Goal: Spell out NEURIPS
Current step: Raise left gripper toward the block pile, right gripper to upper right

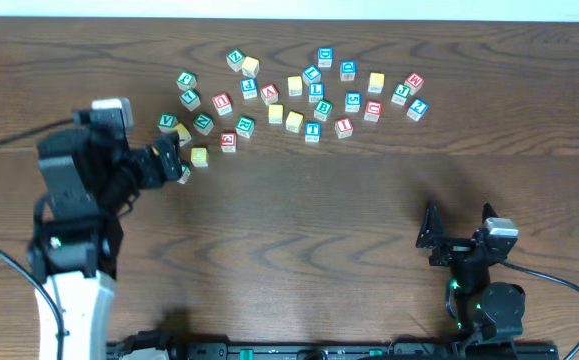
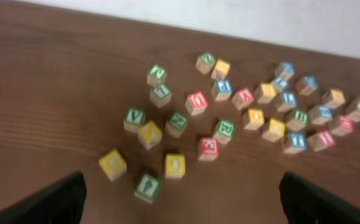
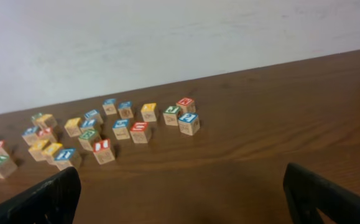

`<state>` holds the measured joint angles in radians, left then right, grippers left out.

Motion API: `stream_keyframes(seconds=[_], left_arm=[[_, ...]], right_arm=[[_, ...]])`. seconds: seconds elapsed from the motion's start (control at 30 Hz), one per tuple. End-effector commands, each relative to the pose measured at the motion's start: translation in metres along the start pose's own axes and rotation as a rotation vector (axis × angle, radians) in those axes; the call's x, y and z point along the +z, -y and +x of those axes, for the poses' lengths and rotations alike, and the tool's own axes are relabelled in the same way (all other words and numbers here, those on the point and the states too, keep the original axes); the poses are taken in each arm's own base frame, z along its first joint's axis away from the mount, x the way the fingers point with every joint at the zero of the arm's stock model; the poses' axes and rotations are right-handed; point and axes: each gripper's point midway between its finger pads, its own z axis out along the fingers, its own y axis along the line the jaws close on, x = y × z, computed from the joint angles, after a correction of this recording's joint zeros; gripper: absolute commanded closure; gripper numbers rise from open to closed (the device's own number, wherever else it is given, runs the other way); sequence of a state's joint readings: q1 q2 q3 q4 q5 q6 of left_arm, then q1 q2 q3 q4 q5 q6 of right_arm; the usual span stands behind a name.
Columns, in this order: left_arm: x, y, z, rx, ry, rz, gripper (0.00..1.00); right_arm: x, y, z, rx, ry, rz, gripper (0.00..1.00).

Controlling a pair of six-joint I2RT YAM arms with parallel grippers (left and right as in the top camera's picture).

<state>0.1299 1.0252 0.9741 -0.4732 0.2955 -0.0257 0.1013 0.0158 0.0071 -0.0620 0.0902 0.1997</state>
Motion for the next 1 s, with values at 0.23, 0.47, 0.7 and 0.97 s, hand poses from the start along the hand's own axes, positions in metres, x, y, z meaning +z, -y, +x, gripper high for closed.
stream_keyframes(seconds=[0.23,0.47,0.7,0.97], left_arm=[[0.011,0.002,0.002,-0.025,-0.113,0.018,0.02],[0.013,0.002,0.006,-0.034,-0.131,0.024,0.02],[0.013,0.002,0.006,-0.034,-0.131,0.024,0.02],[0.004,0.006,-0.012,-0.09,-0.102,0.023,0.07]], right_arm=[[-0.001,-0.017,0.0,-0.039,-0.001,-0.098,0.01],[-0.002,-0.021,-0.007,-0.039,0.009,-0.12,0.01],[0.001,-0.027,-0.035,-0.042,-0.02,-0.113,0.01],[0.048,-0.042,-0.085,-0.146,-0.234,-0.092,0.01]])
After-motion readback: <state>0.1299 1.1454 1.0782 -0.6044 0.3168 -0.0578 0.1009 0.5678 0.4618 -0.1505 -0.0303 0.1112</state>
